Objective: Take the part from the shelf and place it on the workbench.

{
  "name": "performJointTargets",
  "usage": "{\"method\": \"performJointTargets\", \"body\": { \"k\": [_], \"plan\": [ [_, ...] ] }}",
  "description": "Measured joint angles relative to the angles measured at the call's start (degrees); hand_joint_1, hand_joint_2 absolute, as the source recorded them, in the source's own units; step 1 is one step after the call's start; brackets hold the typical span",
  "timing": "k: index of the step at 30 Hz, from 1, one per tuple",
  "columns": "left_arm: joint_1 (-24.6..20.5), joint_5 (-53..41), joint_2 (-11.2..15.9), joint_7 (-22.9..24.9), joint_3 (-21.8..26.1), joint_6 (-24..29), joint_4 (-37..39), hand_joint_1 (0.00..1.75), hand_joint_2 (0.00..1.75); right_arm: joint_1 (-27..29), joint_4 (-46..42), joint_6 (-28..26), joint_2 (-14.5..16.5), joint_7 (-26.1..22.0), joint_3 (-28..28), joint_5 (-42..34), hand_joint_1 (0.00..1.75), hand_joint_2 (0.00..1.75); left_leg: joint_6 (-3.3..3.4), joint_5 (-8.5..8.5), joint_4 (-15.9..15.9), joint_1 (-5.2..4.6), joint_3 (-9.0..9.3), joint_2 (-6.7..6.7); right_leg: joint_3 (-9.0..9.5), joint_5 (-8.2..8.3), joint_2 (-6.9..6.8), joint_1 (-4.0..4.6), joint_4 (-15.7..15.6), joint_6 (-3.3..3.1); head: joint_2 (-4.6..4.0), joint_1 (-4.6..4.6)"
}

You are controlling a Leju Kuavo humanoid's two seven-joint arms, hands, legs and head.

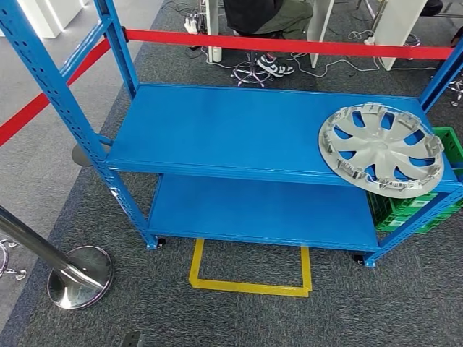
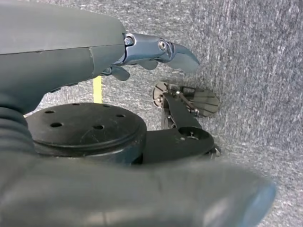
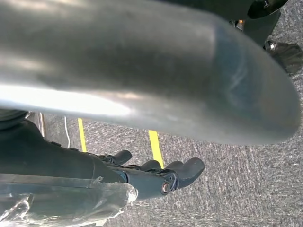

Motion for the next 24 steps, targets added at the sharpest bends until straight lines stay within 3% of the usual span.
{"method": "performJointTargets", "body": {
  "k": [1, 5, 11, 12, 15, 16, 24],
  "plan": [
    [0.00, -0.30, 0.00, -0.02, 0.05, -0.14, 0.00, 0.00, 1.75, 0.00, -0.01, 0.49, 0.00, -0.28, 0.06, 0.00, 0.00, 1.75, 0.00, 0.00, 0.00, 0.00, 0.00, 0.00, 0.00, 0.00, 0.00, 0.00, 0.00, 0.00, 0.00, 0.00],
    [0.15, -1.36, 0.28, 0.03, -1.20, -0.75, 0.00, 0.00, 1.75, 0.11, -0.09, 6.82, -0.16, -2.56, 1.37, 0.01, 0.00, 1.75, 0.00, 0.00, 0.00, 0.00, 0.00, 0.00, 0.00, -0.01, 0.00, 0.00, 0.02, -0.01, 0.00, 0.01],
    [1.52, 5.29, 1.99, 0.87, -9.05, -0.98, -0.50, 0.00, 1.75, 1.03, -0.98, 10.17, -1.27, -3.54, 3.88, 0.02, 0.00, 1.75, -0.01, -0.01, 0.00, 0.00, 0.00, 0.00, -0.01, -0.04, -0.01, 0.00, 0.04, -0.06, 0.00, -0.01],
    [1.80, 6.70, 2.30, 1.05, -10.51, -0.99, -0.67, 0.00, 1.75, 1.31, -1.20, 10.46, -1.52, -3.68, 4.21, 0.02, 0.00, 1.31, -0.02, -0.01, 0.00, 0.00, 0.00, 0.00, -0.01, -0.05, -0.01, 0.00, 0.04, -0.06, 0.00, 0.00],
    [2.64, 10.92, 3.24, 1.58, -14.96, -1.03, -1.30, 0.00, 0.44, 2.09, -1.93, 11.31, -2.25, -3.96, 5.16, 0.02, 0.00, 0.00, -0.04, -0.04, -0.01, 0.00, 0.00, 0.00, -0.02, -0.06, -0.01, 0.00, 0.04, -0.08, 0.00, -0.01],
    [2.93, 12.36, 3.56, 1.78, -16.50, -1.05, -1.54, 0.00, 0.00, 2.33, -2.20, 11.58, -2.52, -4.01, 5.45, 0.02, 0.00, 0.00, -0.05, -0.04, -0.01, 0.00, 0.00, 0.00, -0.02, -0.07, -0.01, 0.00, 0.04, -0.09, 0.00, -0.01],
    [5.10, 22.92, 5.90, 3.20, -27.90, -1.33, -3.45, 0.00, 0.00, 4.20, -4.39, 13.62, -4.55, -4.58, 7.38, 0.02, 0.00, 0.00, -0.06, -0.05, -0.01, 0.00, -0.01, 0.00, -0.02, -0.08, -0.01, 0.01, 0.04, -0.10, 0.00, -0.01]
  ]
}}
